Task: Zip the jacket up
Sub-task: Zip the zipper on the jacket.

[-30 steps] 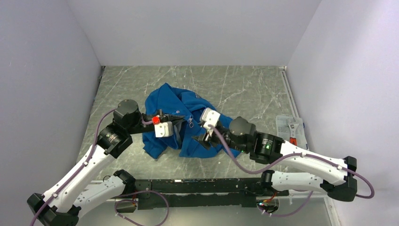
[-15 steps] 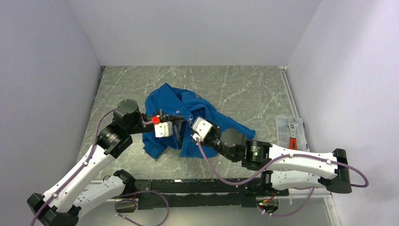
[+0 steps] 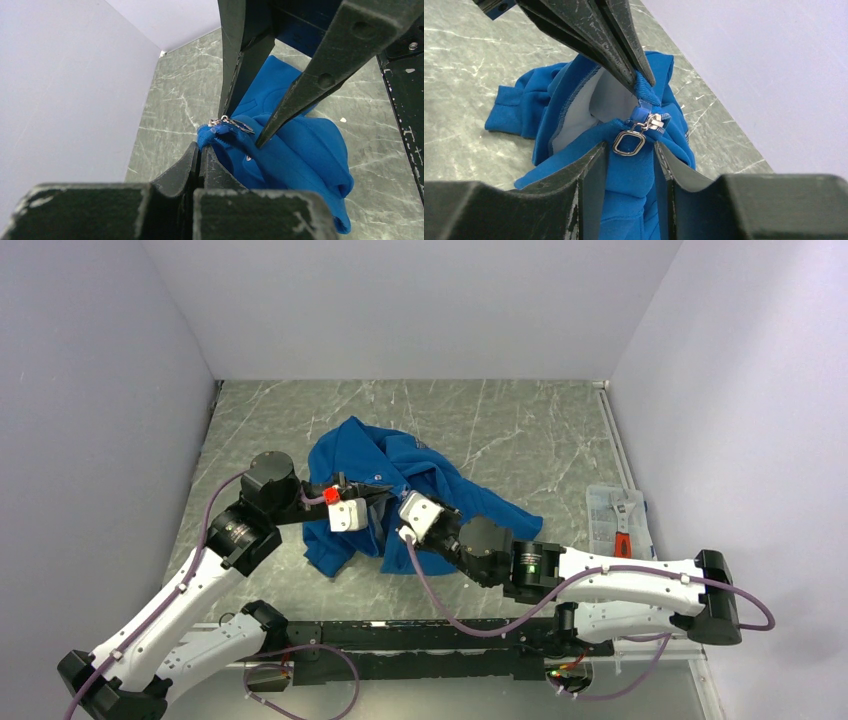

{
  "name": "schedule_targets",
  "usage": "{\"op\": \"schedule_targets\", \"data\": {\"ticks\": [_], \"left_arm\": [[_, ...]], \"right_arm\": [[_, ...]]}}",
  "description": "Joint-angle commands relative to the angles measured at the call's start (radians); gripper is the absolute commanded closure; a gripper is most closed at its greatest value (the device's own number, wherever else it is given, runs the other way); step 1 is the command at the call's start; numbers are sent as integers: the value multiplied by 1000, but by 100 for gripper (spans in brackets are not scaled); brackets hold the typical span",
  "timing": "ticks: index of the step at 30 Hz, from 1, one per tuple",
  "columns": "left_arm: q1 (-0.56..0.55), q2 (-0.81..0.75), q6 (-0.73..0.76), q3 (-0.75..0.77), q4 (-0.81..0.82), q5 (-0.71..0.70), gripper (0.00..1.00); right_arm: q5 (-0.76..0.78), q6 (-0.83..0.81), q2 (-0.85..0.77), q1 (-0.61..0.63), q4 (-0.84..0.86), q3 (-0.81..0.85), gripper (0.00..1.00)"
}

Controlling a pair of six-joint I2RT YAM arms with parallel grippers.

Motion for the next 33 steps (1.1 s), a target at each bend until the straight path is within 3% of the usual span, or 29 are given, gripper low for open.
{"op": "schedule_targets", "data": {"ticks": [1,6,17,33], "left_arm": [[5,-23,2,36,36,1,100],[5,-27,11,40,27,4,100],[5,-28,19,40,21,9,100],[5,-29,48,44,4,36,100]], "right_arm": [[60,16,4,10,90,-2,61],[79,26,-12,14,101,-7,70],[63,91,-55,19,5,14,74],[70,108,-70,18,0,10,85]]}}
